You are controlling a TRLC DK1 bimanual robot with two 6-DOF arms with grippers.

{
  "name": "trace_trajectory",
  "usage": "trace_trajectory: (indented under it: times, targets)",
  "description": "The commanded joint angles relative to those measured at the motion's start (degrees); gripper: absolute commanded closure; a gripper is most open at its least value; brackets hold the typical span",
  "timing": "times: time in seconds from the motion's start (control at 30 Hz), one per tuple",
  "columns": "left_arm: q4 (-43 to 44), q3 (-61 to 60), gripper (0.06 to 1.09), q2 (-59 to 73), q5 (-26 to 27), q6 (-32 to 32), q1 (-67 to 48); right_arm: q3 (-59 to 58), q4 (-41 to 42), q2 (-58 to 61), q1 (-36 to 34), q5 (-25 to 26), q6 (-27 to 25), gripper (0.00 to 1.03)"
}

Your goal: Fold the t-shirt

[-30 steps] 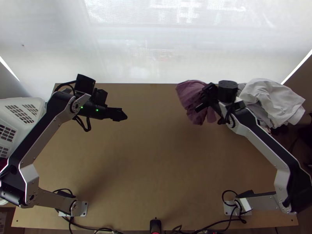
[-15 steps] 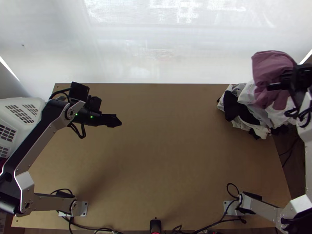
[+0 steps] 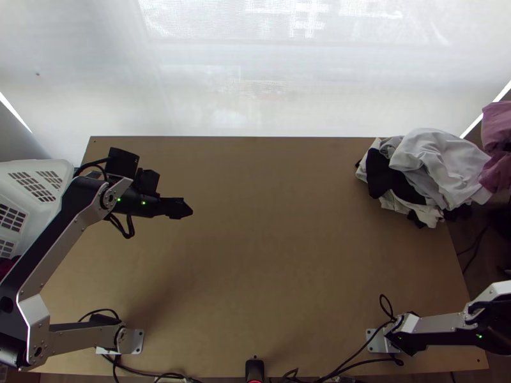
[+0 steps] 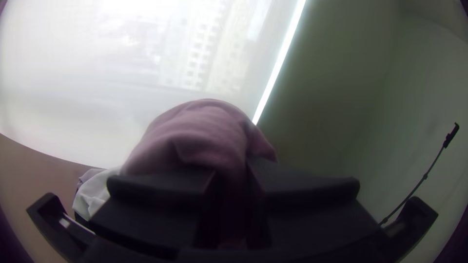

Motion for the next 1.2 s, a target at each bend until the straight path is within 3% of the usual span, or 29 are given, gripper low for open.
trace_trajectory:
  times: [0.0, 0.33, 0.57, 0.77, 0.8, 0.87, 0.97, 1.0, 1.07, 1.17]
  targets:
    - [-0.47, -2.03, 0.10, -1.85, 0.10, 1.31, 3.38, -0.85, 2.78, 9.27, 4.31, 0.48, 3.92, 1.00]
    - [-2.49, -3.96, 0.10, -4.49, 0.19, 5.44, 11.99, 3.81, 5.16, 18.50, 19.17, 8.92, 10.16, 1.00]
    - [-2.49, -5.89, 0.10, -5.63, 0.36, 5.80, 13.05, 3.46, 5.16, 19.21, 20.31, 9.27, 13.41, 1.00]
    - [-2.05, -5.37, 0.10, -5.37, 0.54, 4.92, 11.64, -5.68, 5.42, 16.13, 19.96, 9.27, 12.79, 1.00]
    - [-1.97, -5.28, 0.10, -5.28, 0.54, 4.83, 11.47, -7.53, 5.42, 15.60, 19.96, 9.27, 12.62, 0.96]
    - [-1.97, -5.10, 0.10, -5.28, 0.54, 4.74, 11.03, -11.92, 5.51, 13.76, 19.87, 9.27, 12.62, 0.74]
    - [-1.97, -4.66, 0.10, -5.28, 0.54, 4.65, 10.67, -17.28, 6.65, 11.56, 19.17, 9.27, 12.79, 0.27]
    - [-1.97, -4.49, 0.10, -5.28, 0.54, 4.57, 10.50, -18.60, 6.74, 10.86, 18.90, 9.27, 12.97, 0.16]
    - [-1.97, -4.22, 0.10, -5.46, 0.54, 4.30, 10.15, -20.71, 6.74, 8.92, 17.94, 9.18, 13.59, 0.04]
    - [-1.26, -4.13, 0.10, -7.39, 0.36, 3.34, 9.36, -24.84, 7.18, 2.59, 17.50, 9.18, 13.76, 0.04]
